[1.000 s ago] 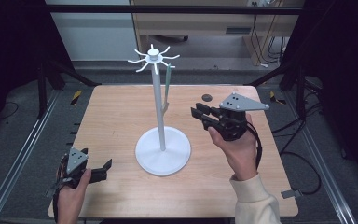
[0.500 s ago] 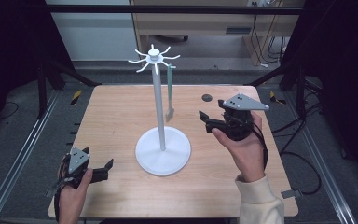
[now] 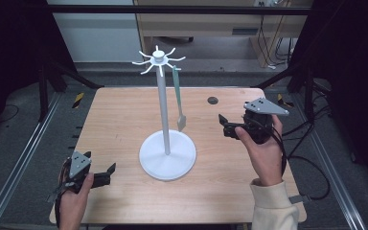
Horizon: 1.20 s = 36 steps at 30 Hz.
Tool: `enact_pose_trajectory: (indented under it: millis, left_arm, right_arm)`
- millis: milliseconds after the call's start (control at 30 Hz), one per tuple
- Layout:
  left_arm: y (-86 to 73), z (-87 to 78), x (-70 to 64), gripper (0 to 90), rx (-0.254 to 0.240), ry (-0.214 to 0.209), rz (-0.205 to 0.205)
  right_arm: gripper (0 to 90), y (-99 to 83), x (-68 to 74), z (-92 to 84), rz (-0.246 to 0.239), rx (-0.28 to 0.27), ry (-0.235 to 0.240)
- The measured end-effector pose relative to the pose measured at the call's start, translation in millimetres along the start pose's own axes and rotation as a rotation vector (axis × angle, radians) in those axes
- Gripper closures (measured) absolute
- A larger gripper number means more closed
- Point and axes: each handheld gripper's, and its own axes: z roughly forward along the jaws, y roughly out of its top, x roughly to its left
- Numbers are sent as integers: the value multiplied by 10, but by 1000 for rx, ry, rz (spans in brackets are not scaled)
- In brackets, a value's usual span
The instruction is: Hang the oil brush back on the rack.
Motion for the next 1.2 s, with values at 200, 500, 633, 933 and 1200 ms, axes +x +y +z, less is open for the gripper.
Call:
enact_pose_trajectory:
  millis: [200,500,633,933,1200]
  left_arm:
    - [-2,-5,-1,16,-1,2,5]
    - [-3,-2,29,16,-1,14,7]
    - [-5,-4,37,17,-3,20,11]
    - [-10,-3,61,19,-4,25,9]
    - [-9,1,53,19,-3,21,12]
  right_arm:
    - [101,-161,-145,77,27,34,-40]
    - [116,-467,-346,250,69,102,-85]
    - [108,-587,-403,307,75,118,-100]
    - [104,-775,-476,380,83,125,-123]
    - [101,-896,-494,424,62,147,-124]
